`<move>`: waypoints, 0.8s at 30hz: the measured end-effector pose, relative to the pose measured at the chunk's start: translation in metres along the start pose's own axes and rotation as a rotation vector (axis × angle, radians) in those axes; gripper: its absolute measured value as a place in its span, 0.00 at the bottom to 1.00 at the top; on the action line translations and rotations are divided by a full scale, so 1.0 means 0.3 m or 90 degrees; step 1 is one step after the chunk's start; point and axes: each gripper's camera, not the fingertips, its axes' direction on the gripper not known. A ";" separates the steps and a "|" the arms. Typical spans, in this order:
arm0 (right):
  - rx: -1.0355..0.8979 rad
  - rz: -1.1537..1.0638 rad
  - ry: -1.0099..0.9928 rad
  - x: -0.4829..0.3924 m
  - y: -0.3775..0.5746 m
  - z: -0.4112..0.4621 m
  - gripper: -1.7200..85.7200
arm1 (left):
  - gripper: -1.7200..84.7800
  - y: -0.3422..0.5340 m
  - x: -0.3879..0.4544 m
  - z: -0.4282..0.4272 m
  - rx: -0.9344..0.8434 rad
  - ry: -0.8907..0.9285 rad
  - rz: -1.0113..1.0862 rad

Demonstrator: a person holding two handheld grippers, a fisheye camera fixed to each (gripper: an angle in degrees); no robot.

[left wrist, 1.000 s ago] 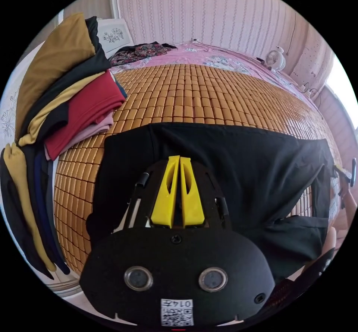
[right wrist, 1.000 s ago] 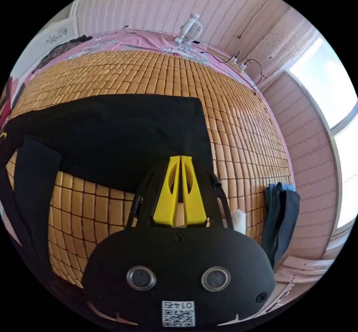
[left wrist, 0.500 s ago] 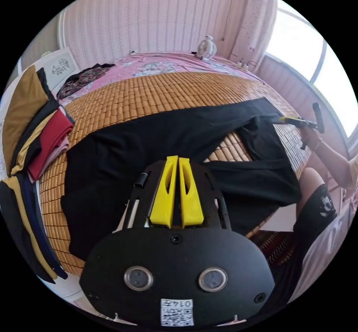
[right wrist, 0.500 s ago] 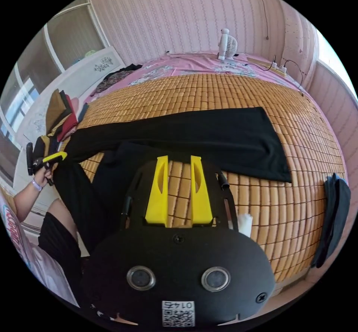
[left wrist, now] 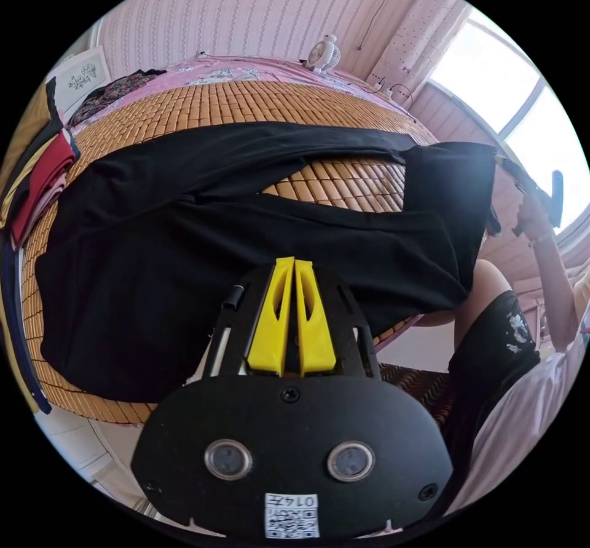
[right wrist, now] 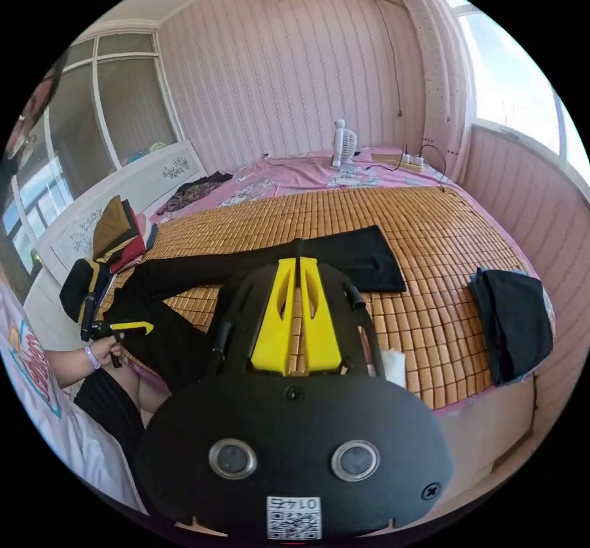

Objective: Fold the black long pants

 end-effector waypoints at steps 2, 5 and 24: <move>-0.003 0.069 0.067 0.094 0.065 -0.121 0.02 | 0.01 -0.004 0.013 -0.007 0.006 -0.004 0.008; -0.052 0.165 0.146 0.223 0.193 -0.212 0.02 | 0.01 -0.010 0.023 0.011 -0.008 -0.003 0.006; 0.085 0.092 0.119 0.292 0.068 -0.390 0.03 | 0.01 -0.117 0.121 0.031 -0.039 0.016 0.033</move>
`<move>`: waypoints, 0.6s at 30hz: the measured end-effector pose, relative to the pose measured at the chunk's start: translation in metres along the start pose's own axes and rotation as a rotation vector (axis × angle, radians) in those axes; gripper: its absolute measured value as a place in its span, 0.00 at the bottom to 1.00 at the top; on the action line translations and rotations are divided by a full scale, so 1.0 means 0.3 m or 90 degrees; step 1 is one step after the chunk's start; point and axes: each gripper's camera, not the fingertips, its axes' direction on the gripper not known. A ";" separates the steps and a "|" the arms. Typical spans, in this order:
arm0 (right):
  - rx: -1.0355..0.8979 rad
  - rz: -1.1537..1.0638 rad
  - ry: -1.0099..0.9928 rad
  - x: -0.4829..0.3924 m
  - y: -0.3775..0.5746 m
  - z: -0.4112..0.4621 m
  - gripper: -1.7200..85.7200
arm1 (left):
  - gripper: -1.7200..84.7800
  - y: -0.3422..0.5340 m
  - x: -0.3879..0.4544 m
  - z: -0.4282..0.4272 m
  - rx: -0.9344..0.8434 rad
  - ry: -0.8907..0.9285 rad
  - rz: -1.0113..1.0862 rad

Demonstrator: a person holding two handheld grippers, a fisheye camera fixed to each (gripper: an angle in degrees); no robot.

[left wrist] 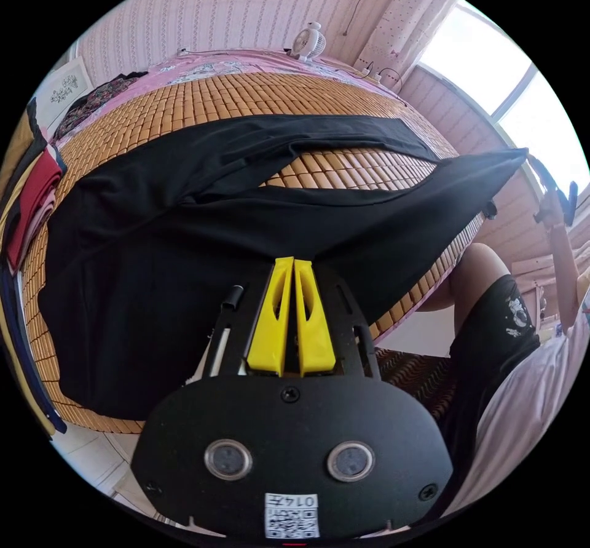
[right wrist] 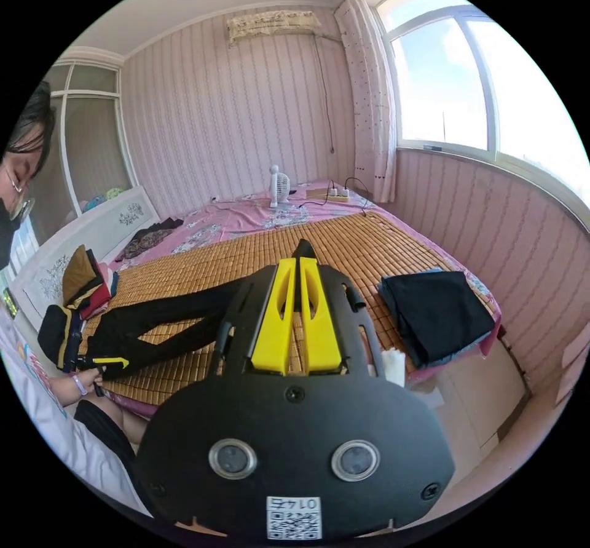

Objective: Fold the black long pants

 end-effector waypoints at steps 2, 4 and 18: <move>-0.071 0.058 0.045 0.068 0.069 0.038 0.03 | 0.01 -0.006 0.003 0.001 0.002 0.013 -0.010; -0.205 0.098 0.095 0.153 0.172 0.136 0.04 | 0.01 -0.018 0.015 0.001 -0.003 0.025 -0.020; -0.241 -0.036 0.171 0.111 0.171 0.484 0.11 | 0.02 -0.211 0.292 -0.014 0.049 -0.004 0.217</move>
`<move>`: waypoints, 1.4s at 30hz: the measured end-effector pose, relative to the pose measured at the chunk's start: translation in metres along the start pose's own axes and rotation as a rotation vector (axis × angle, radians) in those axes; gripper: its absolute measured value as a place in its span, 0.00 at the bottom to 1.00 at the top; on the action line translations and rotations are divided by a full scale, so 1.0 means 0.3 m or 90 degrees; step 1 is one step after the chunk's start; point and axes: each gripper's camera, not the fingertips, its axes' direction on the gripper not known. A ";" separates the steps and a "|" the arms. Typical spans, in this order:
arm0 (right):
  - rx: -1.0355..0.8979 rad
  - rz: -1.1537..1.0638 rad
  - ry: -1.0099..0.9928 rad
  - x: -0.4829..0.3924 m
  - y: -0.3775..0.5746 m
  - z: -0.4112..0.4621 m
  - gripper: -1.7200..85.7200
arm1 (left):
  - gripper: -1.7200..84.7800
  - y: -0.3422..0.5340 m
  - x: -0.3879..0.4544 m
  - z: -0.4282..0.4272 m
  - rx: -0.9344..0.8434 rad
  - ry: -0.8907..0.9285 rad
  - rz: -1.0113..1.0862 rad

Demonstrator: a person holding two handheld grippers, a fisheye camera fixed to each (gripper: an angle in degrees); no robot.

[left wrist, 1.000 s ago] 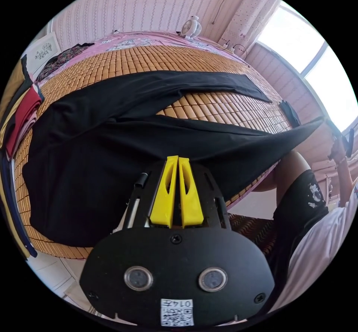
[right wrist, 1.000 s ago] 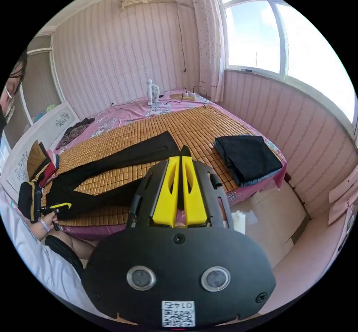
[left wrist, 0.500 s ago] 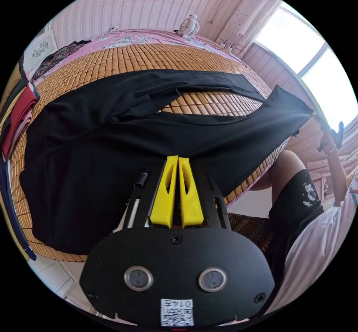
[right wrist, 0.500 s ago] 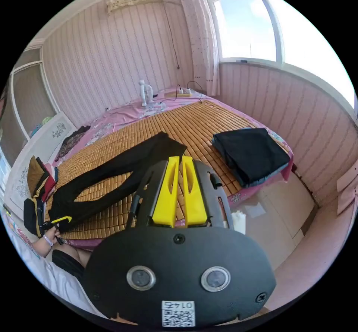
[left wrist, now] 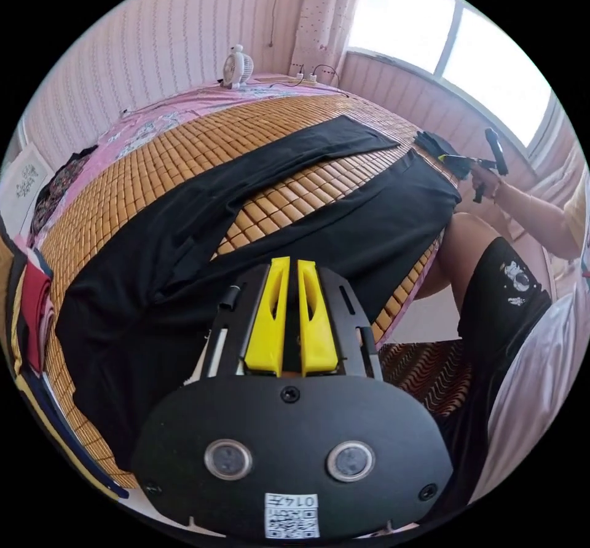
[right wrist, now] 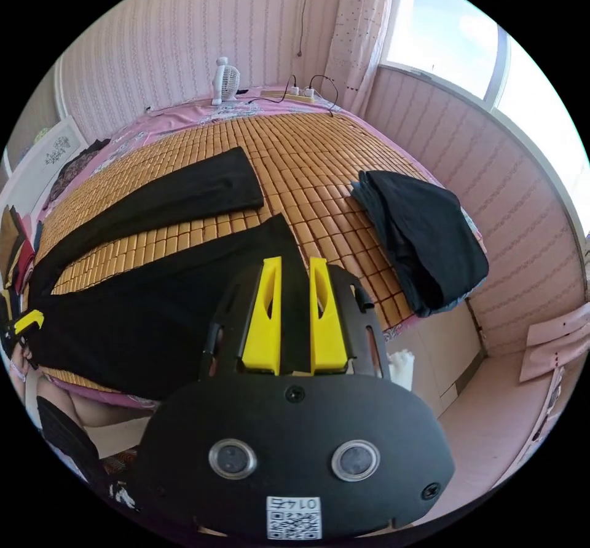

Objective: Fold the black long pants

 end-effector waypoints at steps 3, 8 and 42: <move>-0.017 -0.024 -0.021 -0.009 -0.063 0.100 0.13 | 0.05 -0.092 0.060 0.060 -0.009 0.024 0.061; -0.046 -0.002 -0.086 0.037 -0.090 0.165 0.08 | 0.09 -0.188 0.114 0.190 -0.059 0.045 0.105; 0.201 0.052 -0.222 0.223 0.172 -0.522 0.02 | 0.01 -0.223 0.006 -0.078 0.057 0.115 0.161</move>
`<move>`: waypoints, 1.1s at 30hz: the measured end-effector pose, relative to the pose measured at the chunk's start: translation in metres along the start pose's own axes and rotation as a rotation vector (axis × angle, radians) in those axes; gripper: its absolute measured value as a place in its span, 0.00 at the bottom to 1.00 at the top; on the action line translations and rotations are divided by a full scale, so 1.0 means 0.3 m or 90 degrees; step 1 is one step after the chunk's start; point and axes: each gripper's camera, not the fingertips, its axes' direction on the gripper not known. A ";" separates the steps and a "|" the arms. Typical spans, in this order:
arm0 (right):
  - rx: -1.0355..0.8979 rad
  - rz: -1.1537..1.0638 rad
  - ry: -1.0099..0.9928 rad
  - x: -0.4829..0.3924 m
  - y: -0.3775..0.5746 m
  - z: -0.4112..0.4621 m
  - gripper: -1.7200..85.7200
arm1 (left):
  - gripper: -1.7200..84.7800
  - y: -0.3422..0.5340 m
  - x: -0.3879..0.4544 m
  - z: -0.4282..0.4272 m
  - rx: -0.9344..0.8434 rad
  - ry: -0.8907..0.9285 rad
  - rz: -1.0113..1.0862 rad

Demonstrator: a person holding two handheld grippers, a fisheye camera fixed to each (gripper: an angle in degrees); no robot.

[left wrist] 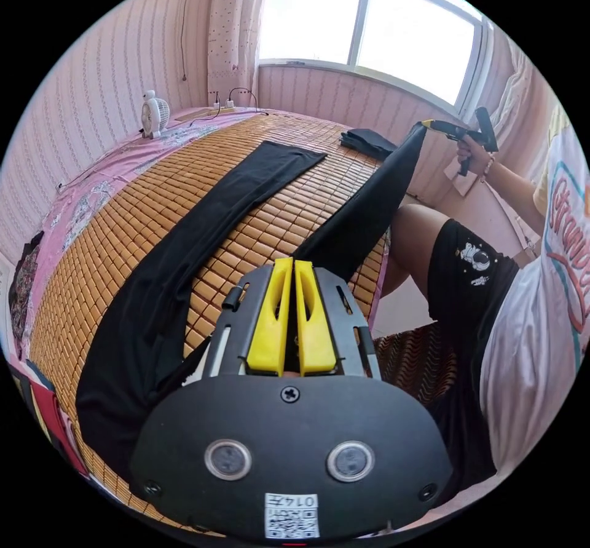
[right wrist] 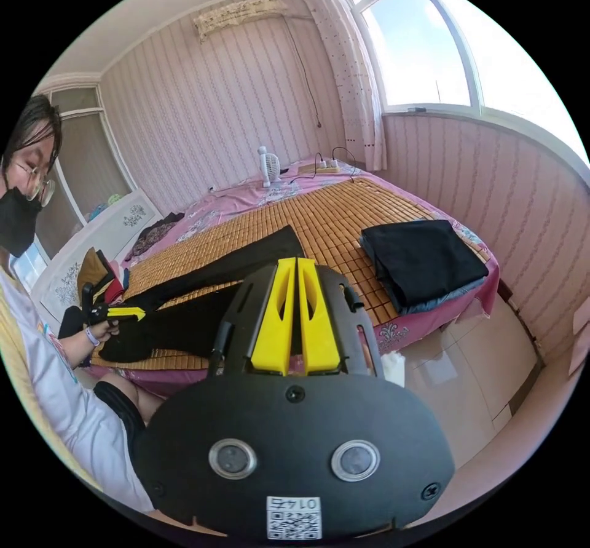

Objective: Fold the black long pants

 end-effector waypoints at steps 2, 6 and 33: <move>-0.014 -0.033 0.015 -0.011 -0.068 0.069 0.02 | 0.01 -0.002 -0.057 0.004 0.033 0.018 -0.052; -0.112 -0.016 0.047 0.008 -0.190 0.429 0.03 | 0.01 0.001 -0.178 0.131 0.015 0.027 -0.167; -0.322 -0.171 0.219 -0.317 -0.285 1.350 0.01 | 0.01 0.724 -0.737 -0.233 -0.087 -0.394 -0.581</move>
